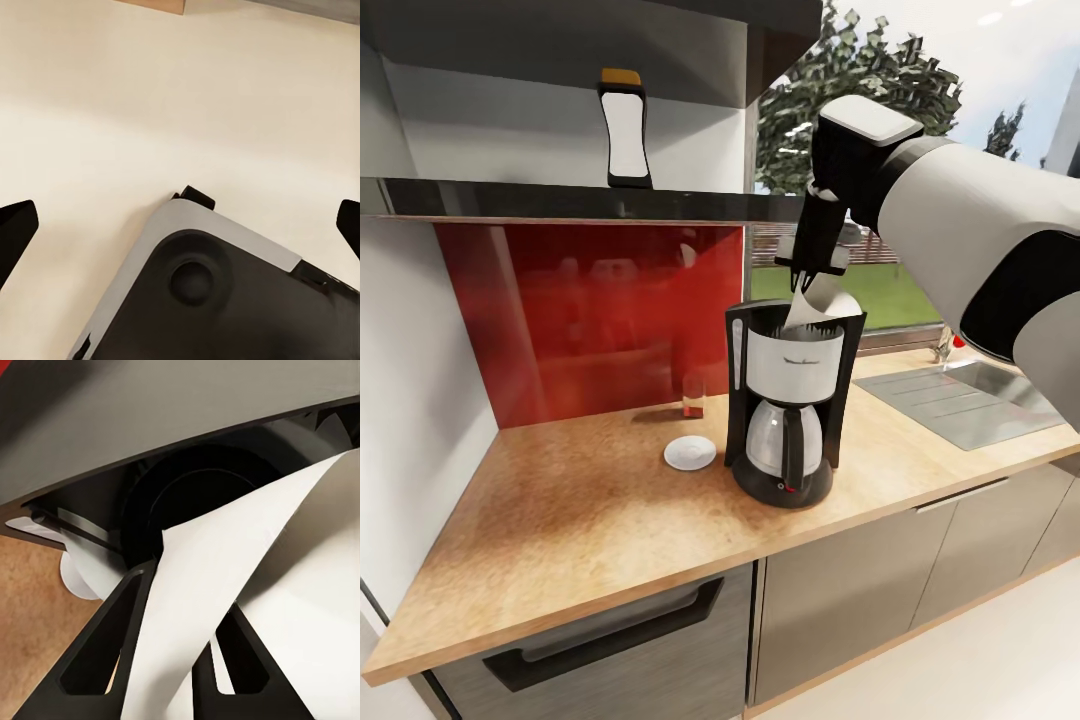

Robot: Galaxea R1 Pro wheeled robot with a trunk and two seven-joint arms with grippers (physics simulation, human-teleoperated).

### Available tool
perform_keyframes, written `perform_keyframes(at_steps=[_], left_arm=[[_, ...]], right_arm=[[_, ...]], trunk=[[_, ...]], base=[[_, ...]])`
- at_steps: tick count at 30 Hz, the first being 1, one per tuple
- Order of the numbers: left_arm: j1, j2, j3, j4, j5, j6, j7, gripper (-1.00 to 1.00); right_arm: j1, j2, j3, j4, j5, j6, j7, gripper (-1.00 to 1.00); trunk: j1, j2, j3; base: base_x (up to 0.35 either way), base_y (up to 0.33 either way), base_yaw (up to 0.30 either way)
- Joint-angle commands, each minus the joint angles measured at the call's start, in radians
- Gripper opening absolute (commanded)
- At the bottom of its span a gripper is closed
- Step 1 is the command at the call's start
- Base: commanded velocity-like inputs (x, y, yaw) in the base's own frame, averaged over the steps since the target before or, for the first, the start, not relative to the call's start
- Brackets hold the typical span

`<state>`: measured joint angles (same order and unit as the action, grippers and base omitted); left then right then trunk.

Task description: Set up a coffee station on the kitchen countertop: keep the coffee maker on the countertop, move the bottle of coffee from the kitchen shelf to the counter next to the coffee maker, place a paper coffee filter on top of the coffee maker, put the saucer next to the coffee maker with the coffee cup on the saucer, and place the electric kettle next to the coffee maker.

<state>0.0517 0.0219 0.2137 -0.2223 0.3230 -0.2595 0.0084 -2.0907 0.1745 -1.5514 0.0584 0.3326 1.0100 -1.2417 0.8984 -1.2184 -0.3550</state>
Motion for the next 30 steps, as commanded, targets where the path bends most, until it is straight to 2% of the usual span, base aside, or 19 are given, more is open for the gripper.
perform_keyframes(at_steps=[1, 22, 30], left_arm=[[0.000, 0.000, -0.005, -0.002, 0.010, -0.001, 0.001, 1.00], [0.000, -0.001, -0.005, -0.002, 0.011, -0.001, 0.001, 1.00], [0.000, -0.002, -0.005, -0.002, 0.011, -0.002, 0.001, 1.00]], right_arm=[[-0.001, 0.000, -0.008, 0.001, 0.005, 0.003, -0.007, -1.00], [0.001, 0.000, -0.010, 0.000, 0.005, 0.003, -0.007, -1.00], [0.001, 0.000, -0.010, 0.000, 0.005, 0.002, -0.007, -1.00]], trunk=[[0.000, -0.001, -0.001], [0.000, -0.001, -0.001], [0.000, -0.001, -0.001]], base=[[0.000, 0.000, 0.000], [0.000, 0.000, 0.000], [0.078, 0.000, 0.000]])
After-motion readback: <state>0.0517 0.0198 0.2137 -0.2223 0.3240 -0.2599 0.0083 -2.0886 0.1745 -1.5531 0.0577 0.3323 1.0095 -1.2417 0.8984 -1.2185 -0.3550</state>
